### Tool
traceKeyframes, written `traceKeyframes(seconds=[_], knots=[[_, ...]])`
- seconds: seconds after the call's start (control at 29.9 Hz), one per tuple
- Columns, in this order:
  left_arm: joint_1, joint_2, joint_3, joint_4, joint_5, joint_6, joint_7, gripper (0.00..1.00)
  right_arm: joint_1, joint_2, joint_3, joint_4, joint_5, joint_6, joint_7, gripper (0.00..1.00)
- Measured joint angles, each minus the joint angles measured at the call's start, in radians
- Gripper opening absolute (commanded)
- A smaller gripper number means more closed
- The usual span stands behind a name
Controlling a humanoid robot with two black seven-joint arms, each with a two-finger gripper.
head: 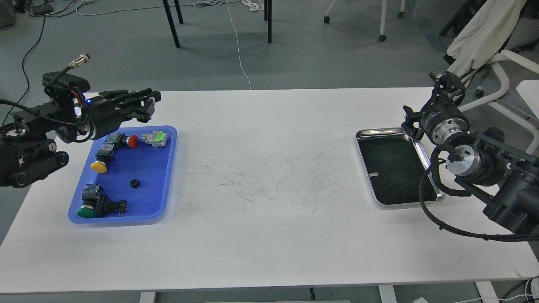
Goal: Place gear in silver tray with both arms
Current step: 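Lift the black gear and carry it toward the silver tray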
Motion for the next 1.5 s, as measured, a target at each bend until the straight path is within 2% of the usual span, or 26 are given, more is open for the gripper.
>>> traceKeyframes(seconds=[0.23, 0.47, 0.74, 1.1, 1.34, 1.5], knots=[[-0.029, -0.169, 0.006, -0.015, 0.044, -0.004, 0.000, 0.00, 0.014, 0.000, -0.020, -0.001, 0.001, 0.000, -0.003, 0.99], [-0.042, -0.371, 0.053, 0.044, 0.046, -0.008, 0.000, 0.00, 0.024, -0.015, -0.023, -0.002, 0.002, 0.001, -0.008, 0.99], [-0.017, -0.598, 0.092, 0.164, 0.045, -0.008, -0.001, 0.00, 0.072, -0.026, -0.076, -0.002, 0.002, 0.001, -0.011, 0.99], [0.055, -0.625, 0.115, 0.290, 0.044, -0.007, 0.000, 0.00, 0.104, -0.040, -0.112, -0.003, 0.003, -0.001, -0.012, 0.99], [0.088, -0.624, 0.129, 0.282, 0.049, 0.020, 0.000, 0.01, 0.113, -0.041, -0.130, -0.003, 0.003, -0.001, -0.012, 0.99], [0.101, -0.624, 0.131, 0.241, 0.078, 0.070, 0.000, 0.01, 0.113, -0.042, -0.131, -0.005, 0.003, 0.000, -0.012, 0.99]])
